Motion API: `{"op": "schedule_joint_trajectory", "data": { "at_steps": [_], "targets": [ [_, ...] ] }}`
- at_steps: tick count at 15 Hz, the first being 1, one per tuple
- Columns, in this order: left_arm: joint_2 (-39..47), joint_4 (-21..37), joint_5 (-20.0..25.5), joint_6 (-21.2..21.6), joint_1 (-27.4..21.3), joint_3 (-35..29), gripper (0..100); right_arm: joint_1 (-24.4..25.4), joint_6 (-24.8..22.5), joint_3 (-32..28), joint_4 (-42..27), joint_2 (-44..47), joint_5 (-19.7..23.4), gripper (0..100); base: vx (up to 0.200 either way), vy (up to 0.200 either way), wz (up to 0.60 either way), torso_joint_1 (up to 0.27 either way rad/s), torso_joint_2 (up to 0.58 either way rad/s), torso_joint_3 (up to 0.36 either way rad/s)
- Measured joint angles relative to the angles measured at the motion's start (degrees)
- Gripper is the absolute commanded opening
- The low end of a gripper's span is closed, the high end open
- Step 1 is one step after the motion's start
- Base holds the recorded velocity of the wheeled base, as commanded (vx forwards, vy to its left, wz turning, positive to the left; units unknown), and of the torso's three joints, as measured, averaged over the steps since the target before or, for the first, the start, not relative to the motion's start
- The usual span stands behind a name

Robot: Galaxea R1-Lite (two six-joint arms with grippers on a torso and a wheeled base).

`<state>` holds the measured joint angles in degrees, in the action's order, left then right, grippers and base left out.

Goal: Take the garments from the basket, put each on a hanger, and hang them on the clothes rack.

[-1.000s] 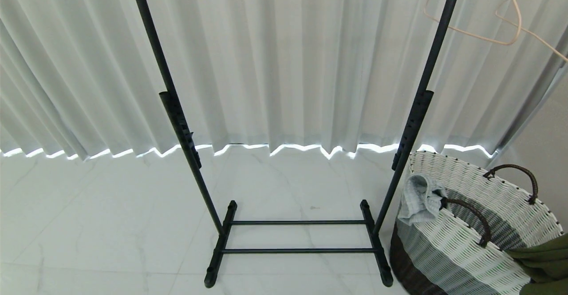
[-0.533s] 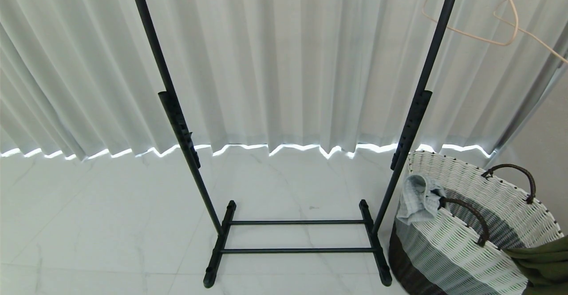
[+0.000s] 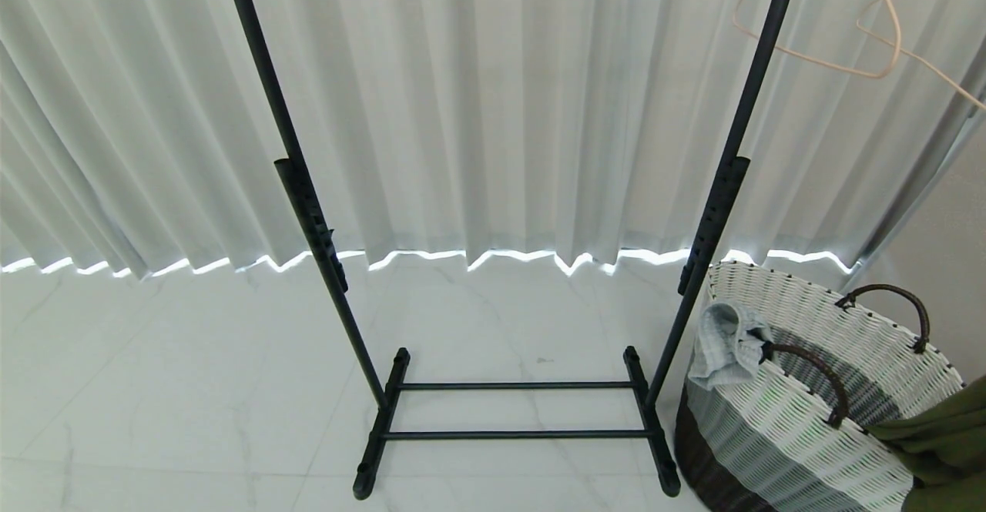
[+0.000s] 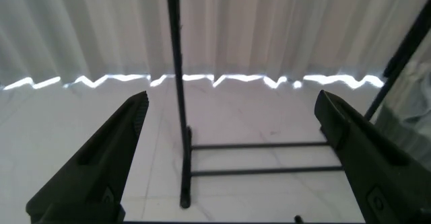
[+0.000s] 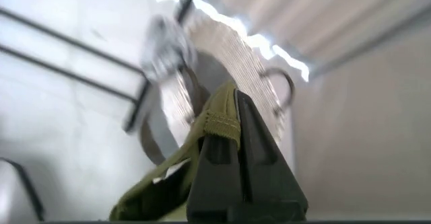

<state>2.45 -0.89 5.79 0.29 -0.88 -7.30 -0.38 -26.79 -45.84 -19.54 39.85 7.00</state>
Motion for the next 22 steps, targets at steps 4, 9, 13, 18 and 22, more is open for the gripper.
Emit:
{"op": "schedule_joint_trajectory", "data": {
  "at_steps": [4,9,13,18,22],
  "targets": [
    [11.33,-0.3,9.01,3.36,-3.55,-12.68,100,9.52,4.35,-8.0,0.17,5.11,1.05,0,0.0,0.0,0.0,0.0,0.0,0.0],
    [30.38,-0.69,17.3,6.44,-12.57,-26.56,100,23.44,8.48,-19.32,3.21,15.13,1.07,0,0.0,0.0,0.0,0.0,0.0,0.0],
    [48.68,-3.73,17.23,1.23,-22.3,-39.58,100,27.27,10.85,-22.27,10.48,21.97,1.01,0,0.0,0.0,0.0,0.0,0.0,0.0],
    [70.49,-7.64,4.39,-10.23,-42.42,-47.35,100,28.87,11.09,-22.76,11.47,26.08,0.99,0,0.0,0.0,0.0,0.0,0.0,0.0],
    [83.69,-9.62,0.01,-18.65,-53.29,-48.46,100,32.78,12.43,-22.87,12.4,27.19,0.99,0,0.0,0.0,0.0,0.0,0.0,0.0]
  ]
}}
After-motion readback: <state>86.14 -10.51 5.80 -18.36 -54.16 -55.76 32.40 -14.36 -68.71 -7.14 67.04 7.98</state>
